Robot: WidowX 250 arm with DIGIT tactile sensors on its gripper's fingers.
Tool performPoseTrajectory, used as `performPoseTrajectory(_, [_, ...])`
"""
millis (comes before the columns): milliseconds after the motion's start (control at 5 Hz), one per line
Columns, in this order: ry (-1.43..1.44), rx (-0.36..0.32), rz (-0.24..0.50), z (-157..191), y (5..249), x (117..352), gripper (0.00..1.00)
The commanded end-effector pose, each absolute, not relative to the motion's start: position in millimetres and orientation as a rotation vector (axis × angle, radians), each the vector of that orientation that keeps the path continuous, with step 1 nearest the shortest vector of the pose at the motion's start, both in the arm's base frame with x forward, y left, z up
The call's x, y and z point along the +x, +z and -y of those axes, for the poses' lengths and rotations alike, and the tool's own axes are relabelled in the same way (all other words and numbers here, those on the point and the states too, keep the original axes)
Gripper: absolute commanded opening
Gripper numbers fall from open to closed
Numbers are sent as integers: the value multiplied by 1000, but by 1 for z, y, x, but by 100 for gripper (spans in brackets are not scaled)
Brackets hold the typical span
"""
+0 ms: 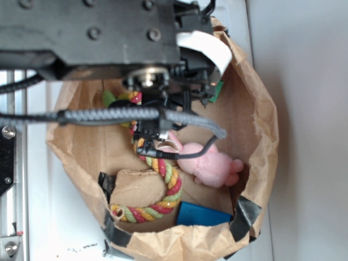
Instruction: Grab the green block.
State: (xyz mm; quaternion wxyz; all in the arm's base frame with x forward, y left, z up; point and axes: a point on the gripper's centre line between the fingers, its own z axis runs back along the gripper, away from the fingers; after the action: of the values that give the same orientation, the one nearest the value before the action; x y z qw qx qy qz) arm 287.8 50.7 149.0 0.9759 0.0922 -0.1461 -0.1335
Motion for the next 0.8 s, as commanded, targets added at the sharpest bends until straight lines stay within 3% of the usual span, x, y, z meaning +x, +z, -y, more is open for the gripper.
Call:
performPoseTrajectory(0, [-305,181,360,-61,149,319,100])
performPoseTrajectory(200, [-295,189,343,-69,137,337,100])
performPoseTrajectory(600, [-294,228,351,-79,122,346,100])
